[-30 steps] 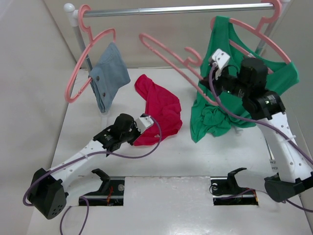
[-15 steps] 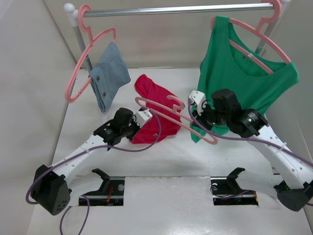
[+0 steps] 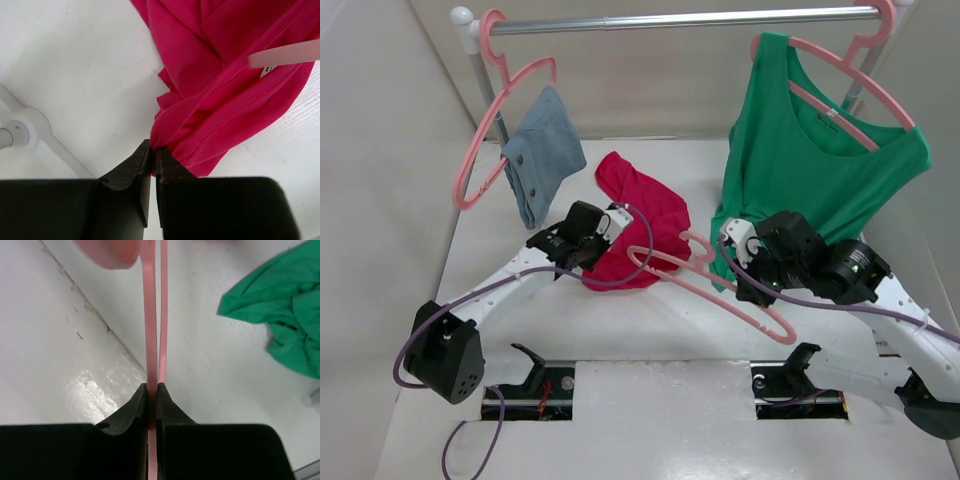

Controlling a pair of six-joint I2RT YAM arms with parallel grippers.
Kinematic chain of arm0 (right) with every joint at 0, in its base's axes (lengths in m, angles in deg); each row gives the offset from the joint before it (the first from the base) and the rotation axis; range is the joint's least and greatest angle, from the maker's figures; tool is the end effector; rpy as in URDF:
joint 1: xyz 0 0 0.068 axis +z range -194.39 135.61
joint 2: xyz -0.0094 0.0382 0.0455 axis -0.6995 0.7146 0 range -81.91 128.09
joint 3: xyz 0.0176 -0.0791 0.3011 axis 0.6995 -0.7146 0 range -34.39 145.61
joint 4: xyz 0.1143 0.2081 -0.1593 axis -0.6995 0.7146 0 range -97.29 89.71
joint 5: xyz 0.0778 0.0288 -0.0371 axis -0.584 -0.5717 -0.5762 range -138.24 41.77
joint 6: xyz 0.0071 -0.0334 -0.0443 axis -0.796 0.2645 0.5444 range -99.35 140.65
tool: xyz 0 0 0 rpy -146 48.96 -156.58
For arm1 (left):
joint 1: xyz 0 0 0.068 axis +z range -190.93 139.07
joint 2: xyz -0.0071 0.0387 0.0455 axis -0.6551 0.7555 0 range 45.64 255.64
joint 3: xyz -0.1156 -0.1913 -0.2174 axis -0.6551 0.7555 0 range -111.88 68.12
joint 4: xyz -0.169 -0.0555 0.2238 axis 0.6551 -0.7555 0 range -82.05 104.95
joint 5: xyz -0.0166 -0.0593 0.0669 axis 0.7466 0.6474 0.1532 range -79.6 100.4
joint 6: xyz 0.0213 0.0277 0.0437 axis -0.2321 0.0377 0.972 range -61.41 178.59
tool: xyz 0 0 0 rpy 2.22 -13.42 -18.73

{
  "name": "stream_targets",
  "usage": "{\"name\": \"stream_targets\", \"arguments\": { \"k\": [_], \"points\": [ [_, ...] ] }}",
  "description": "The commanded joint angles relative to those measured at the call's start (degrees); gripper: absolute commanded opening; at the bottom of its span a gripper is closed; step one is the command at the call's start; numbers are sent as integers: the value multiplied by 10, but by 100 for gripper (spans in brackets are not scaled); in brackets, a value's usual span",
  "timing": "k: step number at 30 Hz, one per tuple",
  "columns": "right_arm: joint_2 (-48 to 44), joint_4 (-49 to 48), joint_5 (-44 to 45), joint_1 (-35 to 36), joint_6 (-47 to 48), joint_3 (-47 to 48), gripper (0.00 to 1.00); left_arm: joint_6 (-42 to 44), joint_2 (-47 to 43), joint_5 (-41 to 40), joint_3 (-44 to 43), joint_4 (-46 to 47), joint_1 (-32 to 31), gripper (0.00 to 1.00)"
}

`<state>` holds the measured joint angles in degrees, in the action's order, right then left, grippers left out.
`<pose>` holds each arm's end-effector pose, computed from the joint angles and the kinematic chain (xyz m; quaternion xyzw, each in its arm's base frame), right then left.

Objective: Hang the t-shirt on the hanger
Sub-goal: Place tshirt on hanger

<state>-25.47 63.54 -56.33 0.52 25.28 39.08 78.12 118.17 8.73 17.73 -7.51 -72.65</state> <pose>0.1094 0.1165 0.4132 -0.4171 0.8518 0.1697 0.2678 0.2408 -0.1476 0.2780 0.3938 0.8342 -0.0276 0.3851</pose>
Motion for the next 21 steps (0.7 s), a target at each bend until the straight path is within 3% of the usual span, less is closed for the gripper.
{"name": "stream_targets", "arguments": {
  "k": [1, 8, 21],
  "points": [
    [-20, 13, 31, 11, -29, 20, 0, 0, 0, 10, -40, -12, 2, 0],
    [15, -69, 29, 27, 3, 12, 0, 25, -5, 45, -45, -31, 2, 0],
    [26, -78, 11, 70, 27, -1, 0, 20, 6, 52, -61, -31, 2, 0]
  ]
}}
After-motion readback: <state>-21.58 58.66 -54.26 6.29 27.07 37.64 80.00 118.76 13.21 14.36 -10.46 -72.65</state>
